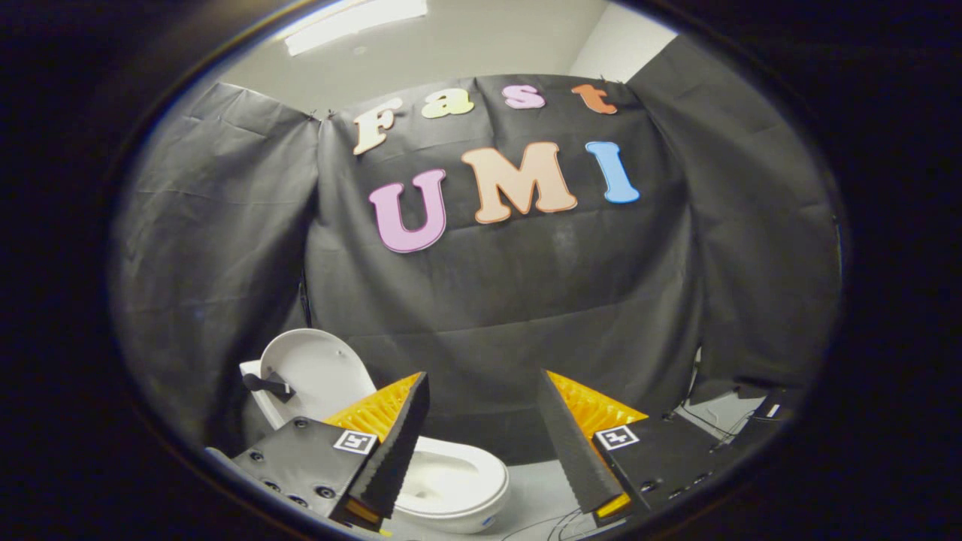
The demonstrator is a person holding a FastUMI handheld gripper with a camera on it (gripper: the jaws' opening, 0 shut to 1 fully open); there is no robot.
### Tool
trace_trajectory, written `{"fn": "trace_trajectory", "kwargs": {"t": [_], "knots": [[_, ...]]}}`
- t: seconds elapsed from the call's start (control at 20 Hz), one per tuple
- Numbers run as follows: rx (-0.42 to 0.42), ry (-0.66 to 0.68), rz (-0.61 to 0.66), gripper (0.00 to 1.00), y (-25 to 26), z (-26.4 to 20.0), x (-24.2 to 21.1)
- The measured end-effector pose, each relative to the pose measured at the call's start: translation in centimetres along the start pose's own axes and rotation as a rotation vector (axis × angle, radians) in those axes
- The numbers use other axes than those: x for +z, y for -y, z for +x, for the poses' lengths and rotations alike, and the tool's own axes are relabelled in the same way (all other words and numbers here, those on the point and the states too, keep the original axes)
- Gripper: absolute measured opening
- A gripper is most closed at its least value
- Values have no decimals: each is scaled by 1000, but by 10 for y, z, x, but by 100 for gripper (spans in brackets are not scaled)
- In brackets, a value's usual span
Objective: Open the toilet lid.
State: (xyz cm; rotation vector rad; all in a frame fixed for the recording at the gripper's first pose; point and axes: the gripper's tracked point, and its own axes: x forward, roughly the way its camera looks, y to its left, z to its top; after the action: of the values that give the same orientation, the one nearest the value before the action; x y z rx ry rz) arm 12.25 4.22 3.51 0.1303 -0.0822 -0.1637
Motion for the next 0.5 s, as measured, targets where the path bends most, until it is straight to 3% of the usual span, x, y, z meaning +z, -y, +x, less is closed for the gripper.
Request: {"fn": "trace_trajectory", "kwargs": {"t": [0.5], "knots": [[51,-109,-2,90,31,-5,-32]]}}
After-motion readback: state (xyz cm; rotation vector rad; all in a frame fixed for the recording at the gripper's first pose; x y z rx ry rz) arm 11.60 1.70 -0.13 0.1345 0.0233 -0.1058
